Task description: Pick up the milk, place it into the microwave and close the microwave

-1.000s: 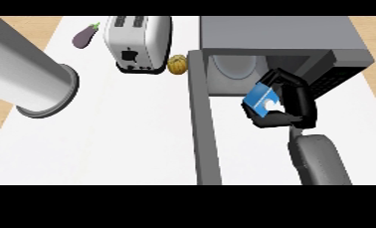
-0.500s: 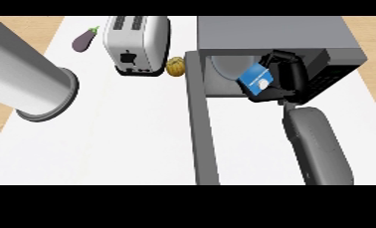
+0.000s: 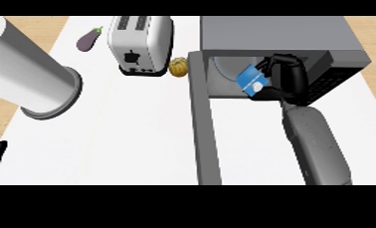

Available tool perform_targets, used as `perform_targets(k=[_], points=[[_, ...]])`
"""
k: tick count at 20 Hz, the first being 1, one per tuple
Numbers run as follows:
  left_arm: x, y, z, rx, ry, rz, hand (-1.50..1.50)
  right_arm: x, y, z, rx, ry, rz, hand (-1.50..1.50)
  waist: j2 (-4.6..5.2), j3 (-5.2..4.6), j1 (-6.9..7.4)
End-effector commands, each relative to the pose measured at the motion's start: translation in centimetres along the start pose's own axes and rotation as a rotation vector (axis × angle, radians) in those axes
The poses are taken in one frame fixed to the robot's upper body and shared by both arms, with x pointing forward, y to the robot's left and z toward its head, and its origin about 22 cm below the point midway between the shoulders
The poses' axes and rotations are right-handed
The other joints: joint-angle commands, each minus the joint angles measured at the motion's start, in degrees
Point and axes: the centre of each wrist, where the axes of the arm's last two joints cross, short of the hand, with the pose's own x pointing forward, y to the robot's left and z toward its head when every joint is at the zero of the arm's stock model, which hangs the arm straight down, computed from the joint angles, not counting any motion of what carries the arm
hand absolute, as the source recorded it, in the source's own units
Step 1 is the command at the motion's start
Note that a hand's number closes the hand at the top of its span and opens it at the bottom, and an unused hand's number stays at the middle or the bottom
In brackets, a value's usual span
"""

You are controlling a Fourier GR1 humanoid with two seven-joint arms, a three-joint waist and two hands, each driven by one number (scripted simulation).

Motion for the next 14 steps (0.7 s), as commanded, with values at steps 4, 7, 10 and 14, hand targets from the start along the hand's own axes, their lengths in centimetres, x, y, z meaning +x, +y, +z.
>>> perform_targets(k=[4,7,10,14], points=[[-0.5,0.0,-1.0,-0.025,-0.009,0.012,-1.5,0.6,1.1,-5.2,0.017,0.078,0.129,1.5,3.39,-0.57,5.25],[-0.5,-0.1,-1.7,-0.068,-0.01,0.015,-1.5,0.4,0.9,-4.6,0.023,0.06,0.172,1.5,3.8,-0.62,6.08],[-0.2,0.0,-1.6,-0.067,-0.004,0.014,-1.5,0.2,-0.3,-4.3,-0.041,0.055,0.207,1.5,3.93,-0.6,7.44],[-0.4,-0.5,-2.1,-0.071,-0.011,0.005,-1.5,-0.4,-0.6,-3.0,-0.151,0.075,0.213,1.5,4.43,-0.53,7.88]])
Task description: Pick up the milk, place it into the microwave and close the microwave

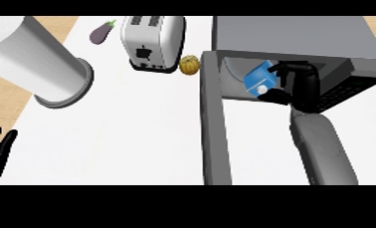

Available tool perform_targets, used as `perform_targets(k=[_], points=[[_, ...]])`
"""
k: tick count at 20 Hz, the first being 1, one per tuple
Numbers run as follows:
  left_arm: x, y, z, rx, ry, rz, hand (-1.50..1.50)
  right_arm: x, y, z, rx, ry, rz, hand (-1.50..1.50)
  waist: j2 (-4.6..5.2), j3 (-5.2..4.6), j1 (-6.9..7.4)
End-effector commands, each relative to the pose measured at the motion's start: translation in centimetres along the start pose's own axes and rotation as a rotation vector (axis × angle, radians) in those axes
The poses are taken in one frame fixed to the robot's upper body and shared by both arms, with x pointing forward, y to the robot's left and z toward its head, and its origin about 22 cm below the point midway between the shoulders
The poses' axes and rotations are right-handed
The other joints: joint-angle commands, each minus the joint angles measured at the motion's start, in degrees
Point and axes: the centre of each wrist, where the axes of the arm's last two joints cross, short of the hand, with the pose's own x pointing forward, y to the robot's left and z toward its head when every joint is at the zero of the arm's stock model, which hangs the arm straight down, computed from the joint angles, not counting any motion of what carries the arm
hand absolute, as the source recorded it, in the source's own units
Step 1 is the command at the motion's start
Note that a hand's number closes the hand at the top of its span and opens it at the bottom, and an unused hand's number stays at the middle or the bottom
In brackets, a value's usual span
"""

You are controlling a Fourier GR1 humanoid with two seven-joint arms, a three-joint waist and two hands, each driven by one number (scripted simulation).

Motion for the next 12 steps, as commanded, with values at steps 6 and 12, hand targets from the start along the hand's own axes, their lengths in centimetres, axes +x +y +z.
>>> perform_targets(k=[6,12], points=[[0.1,-0.4,-1.0,-0.035,-0.008,-0.036,-1.5,-0.8,1.3,-2.8,-0.13,0.143,0.203,1.5,4.12,-0.68,5.34],[-0.1,-0.5,-1.7,-0.069,0.004,-0.06,-1.5,-1.4,-0.2,-1.4,-0.135,0.072,0.359,-1.5,5.14,-0.7,6.61]])
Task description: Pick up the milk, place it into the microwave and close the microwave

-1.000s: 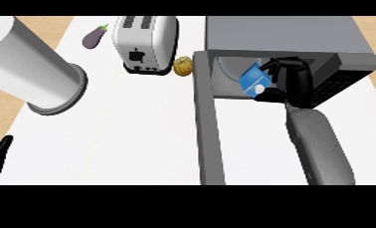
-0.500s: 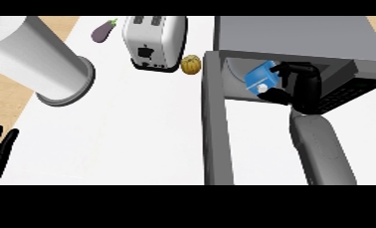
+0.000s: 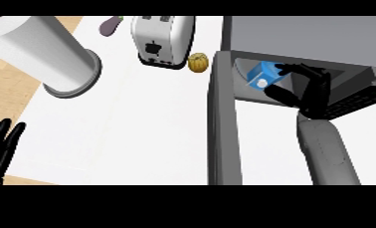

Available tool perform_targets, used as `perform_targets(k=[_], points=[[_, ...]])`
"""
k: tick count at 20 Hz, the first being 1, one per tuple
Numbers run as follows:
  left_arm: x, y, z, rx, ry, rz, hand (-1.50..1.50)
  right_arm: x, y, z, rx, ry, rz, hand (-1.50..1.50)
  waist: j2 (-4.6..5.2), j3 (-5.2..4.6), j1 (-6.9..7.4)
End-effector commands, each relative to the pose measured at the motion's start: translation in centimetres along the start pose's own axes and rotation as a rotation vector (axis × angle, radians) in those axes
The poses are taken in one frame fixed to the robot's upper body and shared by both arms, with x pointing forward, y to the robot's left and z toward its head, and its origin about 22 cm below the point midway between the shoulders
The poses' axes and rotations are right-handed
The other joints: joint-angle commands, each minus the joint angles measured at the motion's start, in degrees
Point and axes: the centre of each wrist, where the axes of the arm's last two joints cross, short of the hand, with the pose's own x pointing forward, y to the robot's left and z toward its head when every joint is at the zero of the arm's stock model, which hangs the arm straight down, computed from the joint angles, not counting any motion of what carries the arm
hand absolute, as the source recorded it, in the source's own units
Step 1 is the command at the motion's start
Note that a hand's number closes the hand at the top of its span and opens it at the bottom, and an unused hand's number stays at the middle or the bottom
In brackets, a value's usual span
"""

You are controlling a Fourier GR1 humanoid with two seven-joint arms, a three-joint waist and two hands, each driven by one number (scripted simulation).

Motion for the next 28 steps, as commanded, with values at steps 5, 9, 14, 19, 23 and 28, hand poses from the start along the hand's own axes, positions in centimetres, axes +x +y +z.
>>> perform_targets(k=[5,9,14,19,23,28], points=[[-0.2,-0.2,-0.8,-0.033,0.007,-0.015,-1.5,-2.3,-0.1,0.2,0.032,0.148,0.228,-1.5,4.18,-0.47,3.67],[-0.2,-0.7,-1.4,-0.056,0.002,-0.008,-1.5,-0.5,2.7,-0.2,0.074,0.237,-0.016,-1.5,3.59,0.05,5.13],[-0.5,-1.5,-2.0,-0.082,-0.01,0.003,-1.5,-0.2,3.2,0.4,0.091,0.259,-0.069,-1.5,3.56,0.06,5.32],[-0.9,-1.7,-2.2,-0.095,0.009,-0.006,-1.5,-0.2,4.1,-0.2,0.11,0.31,-0.096,-1.5,3.06,0.02,4.75],[-0.9,-2.2,-2.7,-0.096,0.014,-0.015,-1.5,-0.8,4.7,-4.9,0.168,0.414,-0.085,-1.5,2.87,0.16,3.55],[-1.1,-3.3,-2.6,-0.088,0.031,-0.013,-1.5,-1.3,5.4,-7.3,0.213,0.482,-0.078,-1.5,2.9,0.34,2.38]])
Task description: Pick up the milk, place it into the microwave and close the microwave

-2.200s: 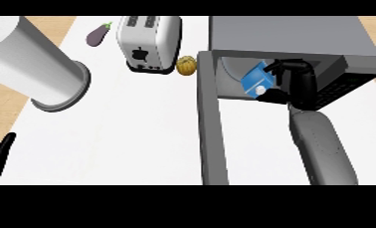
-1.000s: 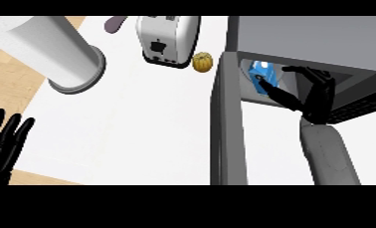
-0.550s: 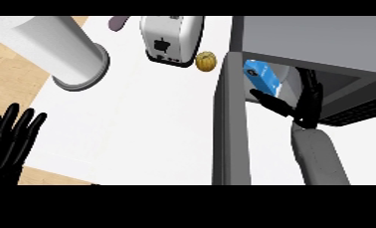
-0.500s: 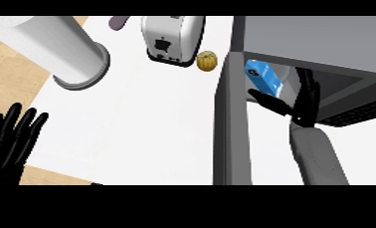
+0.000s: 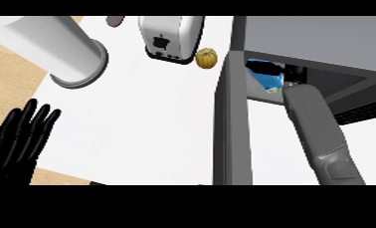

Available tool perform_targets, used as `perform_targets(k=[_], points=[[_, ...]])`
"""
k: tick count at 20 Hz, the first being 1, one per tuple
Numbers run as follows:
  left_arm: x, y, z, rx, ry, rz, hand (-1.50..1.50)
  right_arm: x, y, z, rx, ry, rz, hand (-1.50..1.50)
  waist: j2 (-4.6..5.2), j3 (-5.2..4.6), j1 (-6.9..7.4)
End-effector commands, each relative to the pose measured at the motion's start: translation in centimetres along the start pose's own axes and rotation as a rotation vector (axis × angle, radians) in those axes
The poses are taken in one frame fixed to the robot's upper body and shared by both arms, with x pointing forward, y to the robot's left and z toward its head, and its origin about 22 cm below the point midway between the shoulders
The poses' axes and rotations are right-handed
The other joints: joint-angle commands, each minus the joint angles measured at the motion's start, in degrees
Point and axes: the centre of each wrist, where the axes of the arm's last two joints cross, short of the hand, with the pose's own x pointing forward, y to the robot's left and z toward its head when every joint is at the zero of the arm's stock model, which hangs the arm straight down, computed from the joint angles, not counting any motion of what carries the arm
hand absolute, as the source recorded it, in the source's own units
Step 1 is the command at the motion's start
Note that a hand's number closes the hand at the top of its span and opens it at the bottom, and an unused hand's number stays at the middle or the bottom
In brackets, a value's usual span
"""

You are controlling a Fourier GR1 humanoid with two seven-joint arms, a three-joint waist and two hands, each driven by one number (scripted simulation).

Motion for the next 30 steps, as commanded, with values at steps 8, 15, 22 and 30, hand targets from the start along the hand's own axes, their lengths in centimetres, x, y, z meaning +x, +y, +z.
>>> perform_targets(k=[8,15,22,30], points=[[-0.4,-2.1,-0.5,0.019,-0.004,0.003,-1.5,0.9,0.3,-3.7,0.134,0.073,-0.059,-1.5,-0.02,0.16,-2.69],[-0.8,-2.2,-0.3,0.034,0.006,0.006,-1.5,-0.1,2.3,-1.8,0.125,0.096,-0.12,-1.5,-0.93,0.03,-4.63],[-2.4,-3.8,-0.9,-0.042,0.043,0.039,-1.5,-1.1,3.0,-0.4,0.189,0.088,-0.234,-1.5,-1.33,0.0,-6.21],[-4.7,-4.6,-1.7,-0.146,0.094,0.042,-1.5,-4.2,3.6,4.4,0.244,0.094,-0.373,-1.5,-2.38,-0.11,-8.7]])
